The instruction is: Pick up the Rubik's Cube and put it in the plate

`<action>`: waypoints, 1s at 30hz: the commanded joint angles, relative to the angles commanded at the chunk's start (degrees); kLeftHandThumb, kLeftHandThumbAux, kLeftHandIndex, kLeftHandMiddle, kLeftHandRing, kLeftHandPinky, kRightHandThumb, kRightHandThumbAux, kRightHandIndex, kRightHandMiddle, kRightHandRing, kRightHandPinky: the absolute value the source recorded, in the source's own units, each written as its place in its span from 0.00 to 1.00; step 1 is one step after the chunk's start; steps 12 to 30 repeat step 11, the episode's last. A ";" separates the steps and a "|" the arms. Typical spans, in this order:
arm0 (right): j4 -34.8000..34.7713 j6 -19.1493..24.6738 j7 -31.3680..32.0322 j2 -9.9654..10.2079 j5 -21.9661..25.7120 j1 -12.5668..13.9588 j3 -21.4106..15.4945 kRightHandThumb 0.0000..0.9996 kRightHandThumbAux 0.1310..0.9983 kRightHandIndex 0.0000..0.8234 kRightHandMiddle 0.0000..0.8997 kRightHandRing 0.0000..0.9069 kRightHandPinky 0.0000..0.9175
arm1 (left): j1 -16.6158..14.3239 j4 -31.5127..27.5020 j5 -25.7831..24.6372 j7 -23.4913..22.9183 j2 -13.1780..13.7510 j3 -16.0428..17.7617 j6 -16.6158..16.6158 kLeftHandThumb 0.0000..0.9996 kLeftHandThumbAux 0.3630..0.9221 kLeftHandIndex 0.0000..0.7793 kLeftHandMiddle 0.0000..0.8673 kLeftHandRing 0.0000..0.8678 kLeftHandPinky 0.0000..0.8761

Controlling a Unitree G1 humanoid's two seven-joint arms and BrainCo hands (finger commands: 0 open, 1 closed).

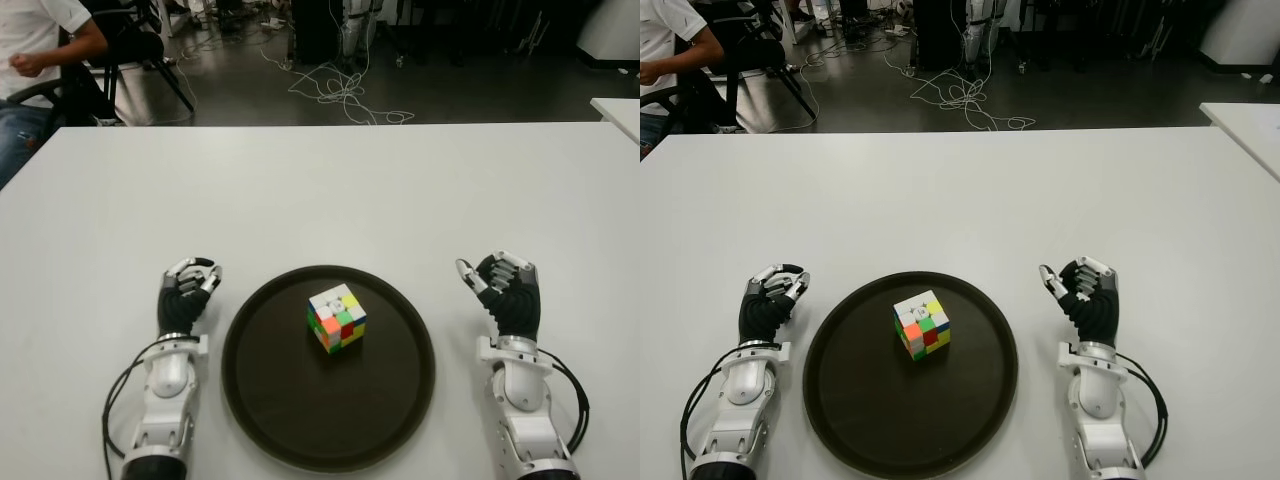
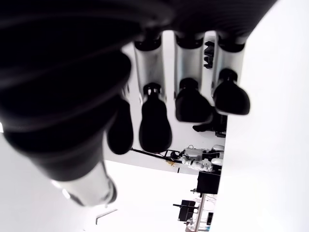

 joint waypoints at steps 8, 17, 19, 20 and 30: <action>-0.09 1.14 0.17 0.46 0.71 -0.04 -0.31 0.32 0.79 0.83 0.89 0.91 0.91 | -0.20 0.47 0.03 -0.26 0.24 -0.01 -0.20 0.71 0.61 0.57 0.94 0.96 0.93; -0.39 1.86 0.23 0.79 1.36 -0.08 -0.55 0.31 0.79 0.81 0.88 0.90 0.90 | -0.44 0.82 -0.35 -0.56 0.16 0.09 -0.37 0.71 0.61 0.57 0.94 0.96 0.93; -0.39 1.86 0.23 0.79 1.36 -0.08 -0.55 0.31 0.79 0.81 0.88 0.90 0.90 | -0.44 0.82 -0.35 -0.56 0.16 0.09 -0.37 0.71 0.61 0.57 0.94 0.96 0.93; -0.39 1.86 0.23 0.79 1.36 -0.08 -0.55 0.31 0.79 0.81 0.88 0.90 0.90 | -0.44 0.82 -0.35 -0.56 0.16 0.09 -0.37 0.71 0.61 0.57 0.94 0.96 0.93; -0.39 1.86 0.23 0.79 1.36 -0.08 -0.55 0.31 0.79 0.81 0.88 0.90 0.90 | -0.44 0.82 -0.35 -0.56 0.16 0.09 -0.37 0.71 0.61 0.57 0.94 0.96 0.93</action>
